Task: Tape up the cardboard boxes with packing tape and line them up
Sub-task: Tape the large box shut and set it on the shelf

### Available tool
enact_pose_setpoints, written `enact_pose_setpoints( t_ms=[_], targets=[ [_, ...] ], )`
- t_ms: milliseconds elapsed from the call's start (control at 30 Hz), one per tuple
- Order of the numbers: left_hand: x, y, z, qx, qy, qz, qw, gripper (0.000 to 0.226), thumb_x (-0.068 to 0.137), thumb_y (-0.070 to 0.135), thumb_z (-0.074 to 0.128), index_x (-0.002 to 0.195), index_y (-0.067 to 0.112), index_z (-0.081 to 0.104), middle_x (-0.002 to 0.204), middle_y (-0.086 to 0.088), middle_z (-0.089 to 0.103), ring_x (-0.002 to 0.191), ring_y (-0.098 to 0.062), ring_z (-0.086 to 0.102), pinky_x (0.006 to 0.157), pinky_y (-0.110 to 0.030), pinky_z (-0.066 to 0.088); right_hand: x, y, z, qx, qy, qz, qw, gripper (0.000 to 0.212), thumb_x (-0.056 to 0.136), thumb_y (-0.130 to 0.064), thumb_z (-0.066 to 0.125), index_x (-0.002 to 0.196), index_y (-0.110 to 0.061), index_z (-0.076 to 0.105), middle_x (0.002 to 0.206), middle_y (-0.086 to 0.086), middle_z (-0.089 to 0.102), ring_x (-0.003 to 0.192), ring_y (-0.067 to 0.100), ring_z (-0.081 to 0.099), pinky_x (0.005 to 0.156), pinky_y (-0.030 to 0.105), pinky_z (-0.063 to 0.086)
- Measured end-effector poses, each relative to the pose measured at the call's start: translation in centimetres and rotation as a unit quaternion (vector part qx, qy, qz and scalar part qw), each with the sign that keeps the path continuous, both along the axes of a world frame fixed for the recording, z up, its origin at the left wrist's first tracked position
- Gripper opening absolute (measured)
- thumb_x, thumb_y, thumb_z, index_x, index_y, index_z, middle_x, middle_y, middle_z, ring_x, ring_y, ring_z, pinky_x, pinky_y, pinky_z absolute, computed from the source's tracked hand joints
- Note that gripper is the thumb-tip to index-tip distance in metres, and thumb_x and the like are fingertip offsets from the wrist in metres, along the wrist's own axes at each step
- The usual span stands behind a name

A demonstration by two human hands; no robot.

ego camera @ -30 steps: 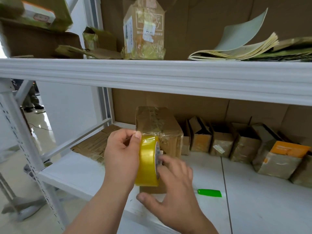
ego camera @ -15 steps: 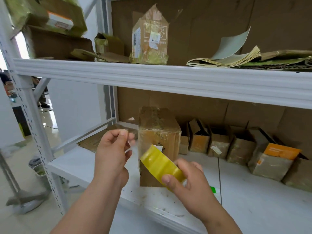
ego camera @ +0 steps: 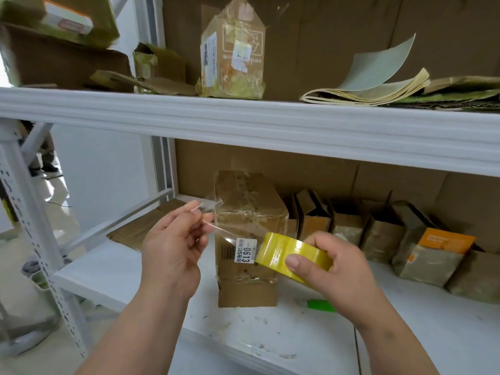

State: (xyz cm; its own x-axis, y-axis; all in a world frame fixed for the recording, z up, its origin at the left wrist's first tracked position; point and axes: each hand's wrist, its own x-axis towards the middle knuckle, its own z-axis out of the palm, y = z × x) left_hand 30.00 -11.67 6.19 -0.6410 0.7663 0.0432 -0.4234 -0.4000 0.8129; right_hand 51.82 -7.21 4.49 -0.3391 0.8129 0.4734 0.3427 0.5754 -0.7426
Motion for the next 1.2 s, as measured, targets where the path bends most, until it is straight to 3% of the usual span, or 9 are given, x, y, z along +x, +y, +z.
enact_pose_setpoints(
  t_ms=[133,300,433,500,633,733,833,933,1200],
  targets=[
    [-0.6,1.3,0.7,-0.001,0.081,0.009,0.997,0.016,0.090,0.009,0.067,0.079,0.018,0.061,0.071,-0.010,0.070,0.057,-0.017,0.060,0.054,-0.023,0.049,0.2,1.0,1.0,0.015,-0.013,-0.005,1.000,0.044,0.063,-0.062,0.068,0.070,-0.019,0.063,0.065,-0.005,0.058,0.057,0.002,0.052,0.050,0.016,0.039],
    [-1.1,2.2,1.0,-0.025,0.228,0.060,0.972,0.014,0.096,0.015,0.063,0.084,0.020,0.056,0.068,-0.010,0.071,0.049,-0.019,0.058,0.052,-0.028,0.048,0.8,2.0,1.7,-0.003,0.003,0.017,1.000,0.056,0.057,-0.073,0.062,0.072,-0.018,0.065,0.062,0.000,0.057,0.057,0.006,0.053,0.053,0.019,0.039],
    [-1.4,2.7,1.3,-0.047,0.234,0.048,0.970,0.017,0.097,0.013,0.060,0.082,0.019,0.054,0.065,-0.006,0.065,0.049,-0.017,0.054,0.054,-0.030,0.050,1.8,3.8,2.1,-0.055,0.050,0.086,0.994,0.070,0.051,-0.080,0.072,0.080,-0.016,0.070,0.075,0.016,0.066,0.074,0.036,0.066,0.066,0.040,0.047],
    [-1.4,3.1,1.4,-0.059,0.220,0.030,0.973,0.020,0.097,0.010,0.059,0.080,0.018,0.053,0.061,0.002,0.061,0.053,-0.018,0.055,0.055,-0.032,0.051,2.3,5.0,2.7,-0.093,0.083,0.136,0.983,0.077,0.045,-0.081,0.077,0.084,-0.014,0.072,0.078,0.016,0.069,0.074,0.035,0.067,0.070,0.042,0.048],
    [-1.0,3.6,1.8,-0.053,0.154,0.016,0.986,0.021,0.098,0.003,0.054,0.081,0.014,0.050,0.063,-0.003,0.062,0.053,-0.014,0.055,0.045,-0.023,0.045,3.4,7.5,3.8,-0.152,0.049,0.219,0.963,0.072,0.040,-0.057,0.088,0.096,-0.013,0.075,0.091,0.021,0.072,0.085,0.037,0.069,0.074,0.043,0.049],
    [-0.5,3.7,2.2,-0.037,0.141,0.052,0.988,0.019,0.097,0.000,0.054,0.082,0.011,0.051,0.065,-0.006,0.063,0.054,-0.013,0.058,0.046,-0.022,0.047,4.9,9.2,3.8,-0.201,0.051,0.283,0.937,0.060,0.050,-0.030,0.077,0.105,-0.005,0.073,0.101,0.032,0.068,0.094,0.053,0.064,0.080,0.048,0.047],
    [0.3,3.7,1.9,-0.021,0.144,0.103,0.984,0.019,0.095,-0.002,0.057,0.080,0.010,0.053,0.063,-0.006,0.063,0.054,-0.013,0.060,0.049,-0.022,0.051,6.3,10.5,4.2,-0.227,0.069,0.335,0.912,0.057,0.048,-0.028,0.086,0.101,-0.008,0.076,0.098,0.030,0.070,0.087,0.042,0.068,0.074,0.041,0.054],
    [0.6,3.4,1.8,-0.015,0.133,0.160,0.978,0.019,0.094,-0.002,0.059,0.080,0.010,0.054,0.068,-0.009,0.059,0.051,-0.009,0.059,0.050,-0.020,0.053,7.0,11.8,4.6,-0.249,0.112,0.355,0.894,0.066,0.039,-0.042,0.099,0.095,-0.013,0.079,0.093,0.023,0.072,0.083,0.034,0.072,0.069,0.039,0.059],
    [0.8,3.8,1.5,-0.012,0.132,0.271,0.953,0.029,0.090,-0.005,0.063,0.110,0.014,0.055,0.058,0.003,0.058,0.055,-0.011,0.064,0.057,-0.025,0.056,6.4,14.1,5.0,-0.226,0.163,0.276,0.920,0.067,0.030,-0.061,0.095,0.084,-0.024,0.080,0.085,0.008,0.075,0.078,0.020,0.073,0.064,0.029,0.059]
  ],
)
